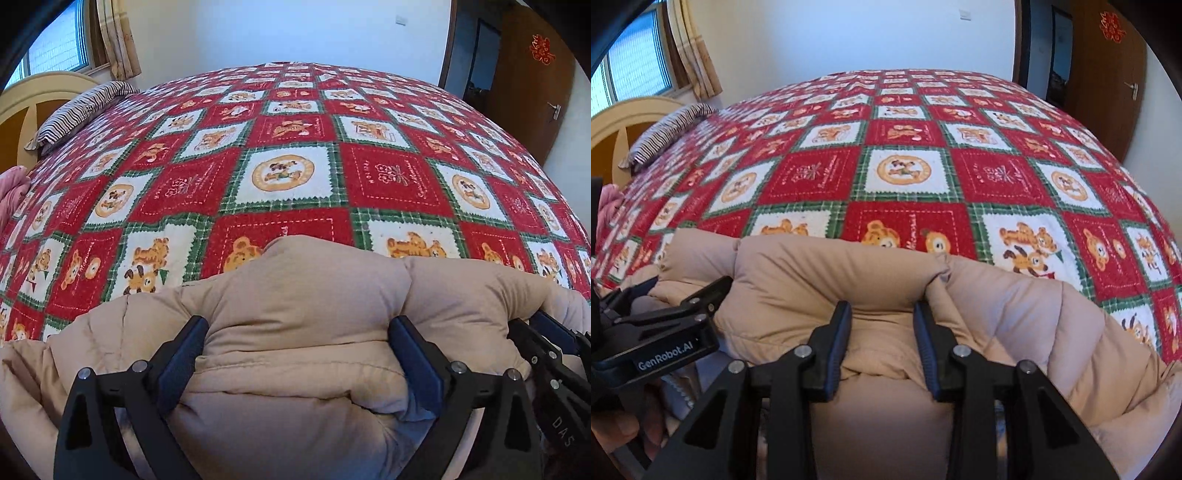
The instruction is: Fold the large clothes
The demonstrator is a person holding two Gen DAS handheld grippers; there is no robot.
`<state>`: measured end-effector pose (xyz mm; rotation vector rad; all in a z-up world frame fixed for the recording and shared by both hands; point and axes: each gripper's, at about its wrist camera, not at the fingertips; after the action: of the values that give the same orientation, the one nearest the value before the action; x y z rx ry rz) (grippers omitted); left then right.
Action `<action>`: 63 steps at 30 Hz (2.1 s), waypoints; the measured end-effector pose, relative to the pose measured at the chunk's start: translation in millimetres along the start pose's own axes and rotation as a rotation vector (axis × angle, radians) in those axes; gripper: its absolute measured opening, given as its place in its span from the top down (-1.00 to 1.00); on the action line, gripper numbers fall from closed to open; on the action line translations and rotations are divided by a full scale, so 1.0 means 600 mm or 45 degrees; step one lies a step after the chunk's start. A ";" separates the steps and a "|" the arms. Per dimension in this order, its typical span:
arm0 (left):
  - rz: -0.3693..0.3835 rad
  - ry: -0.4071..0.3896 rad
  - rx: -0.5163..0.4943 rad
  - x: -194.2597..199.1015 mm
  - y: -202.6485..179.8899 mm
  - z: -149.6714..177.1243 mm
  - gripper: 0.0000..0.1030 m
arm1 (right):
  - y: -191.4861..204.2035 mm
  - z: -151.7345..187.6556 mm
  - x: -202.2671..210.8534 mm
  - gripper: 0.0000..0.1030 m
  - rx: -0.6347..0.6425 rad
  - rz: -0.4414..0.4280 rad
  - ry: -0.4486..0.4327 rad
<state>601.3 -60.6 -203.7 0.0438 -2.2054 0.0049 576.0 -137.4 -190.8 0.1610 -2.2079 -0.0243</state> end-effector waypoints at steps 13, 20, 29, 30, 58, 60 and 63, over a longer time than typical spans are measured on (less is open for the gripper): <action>-0.034 0.001 -0.011 -0.005 -0.006 0.001 -0.95 | 0.011 0.001 -0.007 0.26 0.044 0.067 0.007; -0.038 0.002 -0.015 -0.005 -0.006 0.001 -0.96 | 0.011 0.001 -0.008 0.26 0.041 0.066 0.008; -0.044 0.003 -0.019 -0.007 -0.009 0.001 -0.97 | 0.012 0.000 -0.009 0.26 0.042 0.065 0.010; -0.047 0.004 -0.021 -0.007 -0.009 0.000 -0.97 | 0.012 0.000 -0.010 0.26 0.043 0.065 0.010; -0.123 -0.029 -0.048 0.349 0.285 0.391 -0.97 | -0.149 0.307 0.323 -0.59 -0.143 0.022 0.066; -0.113 -0.022 -0.041 0.370 0.301 0.439 -0.97 | -0.149 0.352 0.349 -0.59 -0.143 0.017 0.086; -0.113 -0.040 -0.035 0.394 0.309 0.487 -0.97 | -0.141 0.402 0.391 -0.59 -0.120 0.017 0.074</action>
<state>219.8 111.9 -184.3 0.1275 -2.2325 -0.0761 253.8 -260.5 -155.0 0.0932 -2.1450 -0.1144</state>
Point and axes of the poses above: each gripper's, at about its wrist camera, not at the fingertips, and x roughly against the way its jaws point, y to its left, z to its underside
